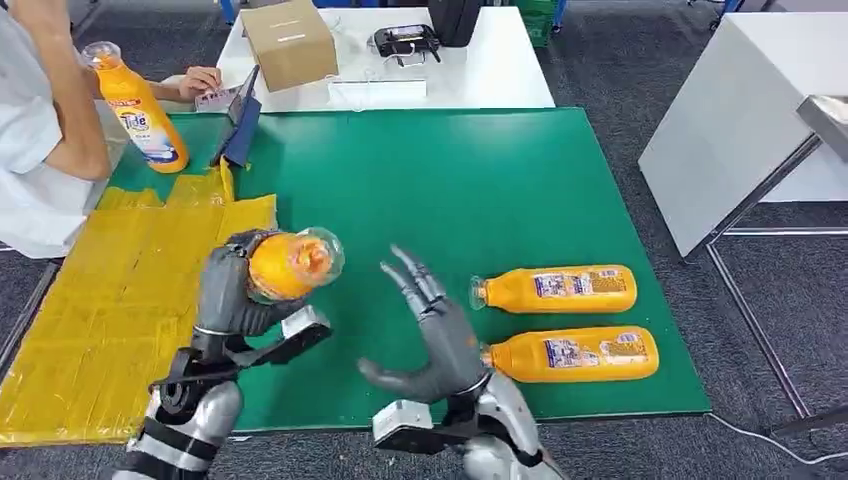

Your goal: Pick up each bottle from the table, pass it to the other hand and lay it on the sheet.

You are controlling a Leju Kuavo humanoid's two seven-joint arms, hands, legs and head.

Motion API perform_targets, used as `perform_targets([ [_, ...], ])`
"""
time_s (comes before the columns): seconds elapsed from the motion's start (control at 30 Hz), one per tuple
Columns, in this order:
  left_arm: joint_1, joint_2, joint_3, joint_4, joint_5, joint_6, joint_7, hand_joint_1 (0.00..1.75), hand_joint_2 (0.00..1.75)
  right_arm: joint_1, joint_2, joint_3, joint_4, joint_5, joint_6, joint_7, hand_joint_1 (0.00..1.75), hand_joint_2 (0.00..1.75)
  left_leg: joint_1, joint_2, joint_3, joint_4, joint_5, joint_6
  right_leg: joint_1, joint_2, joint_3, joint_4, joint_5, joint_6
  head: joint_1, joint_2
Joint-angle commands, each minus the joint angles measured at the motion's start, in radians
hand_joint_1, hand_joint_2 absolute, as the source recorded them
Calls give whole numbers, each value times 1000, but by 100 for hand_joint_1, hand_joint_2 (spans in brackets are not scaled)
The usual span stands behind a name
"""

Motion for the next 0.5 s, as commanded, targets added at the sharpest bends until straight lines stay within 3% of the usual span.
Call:
perform_targets([
  [0.03,-390,243,-220,776,-249,-21,343,175,175,-74,-130,-168,-53,180,37,99,0,175,0,-7,4,-2,2,-2,0,-1,5,-1,-1,-1,1,0],
  [0.13,-411,247,-253,942,-249,-46,354,175,175,-72,-173,-185,-46,206,32,127,0,175,0,-2,6,-1,2,-2,-1,4,5,0,-1,-1,0,0],
  [0.33,-378,218,-201,1015,-249,-47,336,175,175,-64,-227,-206,-40,232,61,169,0,175,1,-1,6,0,0,-1,0,6,6,0,-2,0,0,0],
  [0.43,-366,179,-155,1046,-237,-36,328,175,175,-118,-290,-202,33,340,124,243,0,175,0,-1,2,0,2,-1,-1,4,2,1,-1,1,1,0],
  [0.47,-367,162,-129,1054,-218,-33,310,0,175,-142,-309,-198,63,357,157,259,0,175,0,-2,4,0,1,-1,-1,4,5,1,-2,0,0,0],
  [0.5,-371,142,-103,1061,-195,-35,290,0,175,-176,-326,-195,111,363,190,265,0,175,0,-2,2,0,2,-1,-1,4,3,0,-1,1,1,0],
])
